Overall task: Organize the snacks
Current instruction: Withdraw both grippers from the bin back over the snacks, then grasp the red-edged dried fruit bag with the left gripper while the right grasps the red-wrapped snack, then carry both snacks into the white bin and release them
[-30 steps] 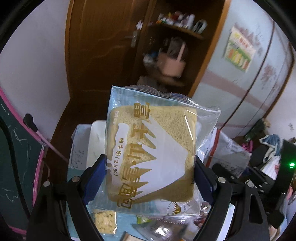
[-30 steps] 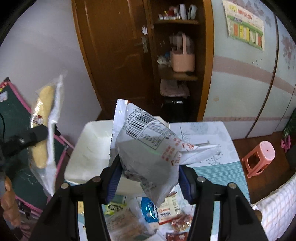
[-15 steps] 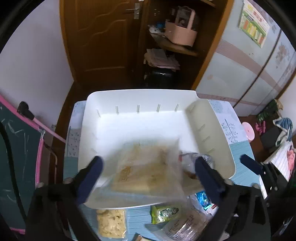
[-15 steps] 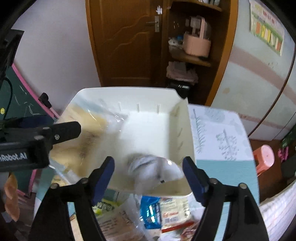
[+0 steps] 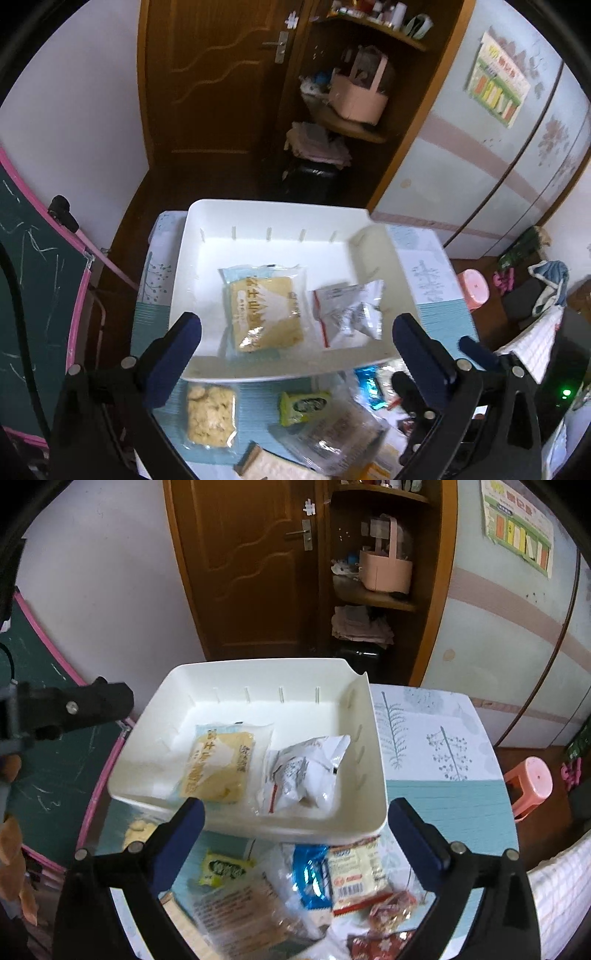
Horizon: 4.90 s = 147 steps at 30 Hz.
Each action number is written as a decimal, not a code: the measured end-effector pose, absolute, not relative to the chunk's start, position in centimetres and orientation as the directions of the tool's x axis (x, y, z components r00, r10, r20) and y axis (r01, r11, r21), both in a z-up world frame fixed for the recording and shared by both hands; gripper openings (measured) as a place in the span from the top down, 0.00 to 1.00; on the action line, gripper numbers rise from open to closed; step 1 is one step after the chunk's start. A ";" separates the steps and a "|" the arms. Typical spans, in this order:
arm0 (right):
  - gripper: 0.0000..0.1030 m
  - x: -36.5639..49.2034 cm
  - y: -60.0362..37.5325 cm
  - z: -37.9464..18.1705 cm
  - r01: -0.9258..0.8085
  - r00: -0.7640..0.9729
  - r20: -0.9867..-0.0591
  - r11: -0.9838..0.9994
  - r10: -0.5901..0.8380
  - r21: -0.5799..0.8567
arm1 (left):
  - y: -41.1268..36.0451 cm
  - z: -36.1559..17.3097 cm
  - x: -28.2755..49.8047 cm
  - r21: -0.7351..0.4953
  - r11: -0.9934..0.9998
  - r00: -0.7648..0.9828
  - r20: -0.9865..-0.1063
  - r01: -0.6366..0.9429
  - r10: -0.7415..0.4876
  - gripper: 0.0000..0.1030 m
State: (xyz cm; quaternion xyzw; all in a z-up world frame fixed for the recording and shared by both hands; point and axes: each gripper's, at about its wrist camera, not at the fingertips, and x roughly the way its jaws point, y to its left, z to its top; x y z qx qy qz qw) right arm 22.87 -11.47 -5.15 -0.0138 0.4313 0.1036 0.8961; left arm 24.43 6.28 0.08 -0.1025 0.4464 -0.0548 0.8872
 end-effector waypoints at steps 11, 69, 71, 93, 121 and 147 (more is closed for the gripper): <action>0.03 16.5 -13.1 -0.8 -0.182 0.663 -0.719 0.976 0.211 0.119 | 5.8 4.8 16.8 -0.253 0.966 0.675 -0.702 0.062 -0.227 0.00; 0.19 0.4 -13.2 -19.3 -0.446 0.323 -0.910 0.890 0.260 0.096 | 1.5 -20.3 1.5 -0.208 0.968 0.266 -0.934 0.137 -0.238 0.00; 0.22 0.7 -13.1 -19.8 -0.441 0.311 -0.917 0.893 0.250 0.094 | 1.5 -20.9 2.0 -0.206 0.971 0.256 -0.938 0.124 -0.232 0.00; 0.45 0.6 -11.9 -19.2 -0.507 0.365 -0.897 0.861 0.249 0.033 | -1.5 -20.4 1.3 -0.022 0.981 0.334 -0.939 0.193 -0.087 0.59; 0.47 -0.8 -14.1 -10.5 -0.445 0.532 -0.800 0.895 0.277 0.015 | -0.7 -10.4 -0.7 -0.002 0.980 0.510 -0.854 0.197 -0.104 0.60; 0.47 11.6 -14.6 3.1 -0.305 0.769 -0.610 0.948 0.191 -0.087 | 2.5 2.7 14.2 0.205 0.975 0.701 -0.708 0.081 0.091 0.60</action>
